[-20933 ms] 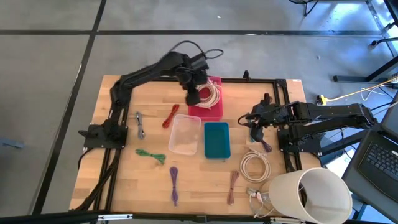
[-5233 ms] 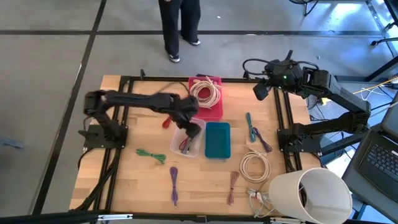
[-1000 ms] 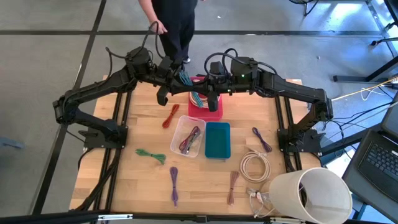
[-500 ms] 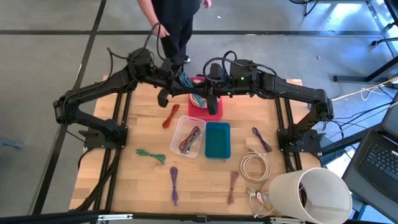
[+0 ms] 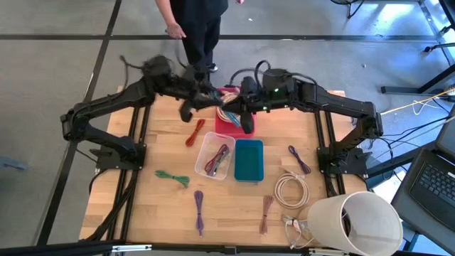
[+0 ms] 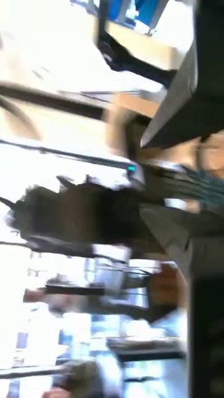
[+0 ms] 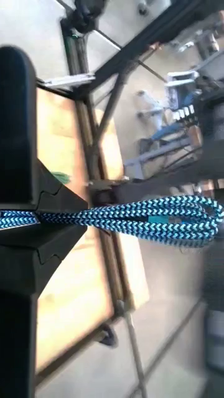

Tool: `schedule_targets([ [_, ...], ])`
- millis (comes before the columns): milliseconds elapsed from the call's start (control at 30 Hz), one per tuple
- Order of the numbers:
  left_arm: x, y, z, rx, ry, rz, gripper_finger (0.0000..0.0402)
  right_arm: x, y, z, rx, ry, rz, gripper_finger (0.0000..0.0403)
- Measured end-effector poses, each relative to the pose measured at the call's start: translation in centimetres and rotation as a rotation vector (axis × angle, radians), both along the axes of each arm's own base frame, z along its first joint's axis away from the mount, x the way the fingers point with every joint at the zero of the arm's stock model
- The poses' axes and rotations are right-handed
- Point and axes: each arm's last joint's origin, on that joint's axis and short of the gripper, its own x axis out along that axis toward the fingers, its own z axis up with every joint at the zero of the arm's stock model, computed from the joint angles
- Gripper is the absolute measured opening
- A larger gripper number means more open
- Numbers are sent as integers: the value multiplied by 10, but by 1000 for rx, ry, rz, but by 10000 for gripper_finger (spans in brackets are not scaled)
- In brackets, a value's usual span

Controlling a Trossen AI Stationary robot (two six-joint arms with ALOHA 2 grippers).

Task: Pick & Place USB Port
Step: Put the black and blue charger cable into the transparent bin

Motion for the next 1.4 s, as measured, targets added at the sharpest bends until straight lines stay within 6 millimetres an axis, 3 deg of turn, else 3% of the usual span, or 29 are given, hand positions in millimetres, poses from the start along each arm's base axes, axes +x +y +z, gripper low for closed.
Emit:
schedule_targets([
  [133, -5, -4, 11, -8, -80, -59, 226, 0, -1, -4, 4, 35, -19, 13],
  [233, -2, -2, 6, -42, -47, -58, 240, 0, -1, 0, -5, 5, -21, 13],
  [467, -3, 1, 0, -45, 20, -25, 229, -6, 0, 6, -40, -16, -26, 13],
  [833, -9, 16, -10, -64, 105, 41, 228, -39, 3, 36, -123, -100, -122, 13],
  [1400, 11, 17, -8, -56, -13, -11, 228, -28, 6, 36, -134, -157, -79, 13],
])
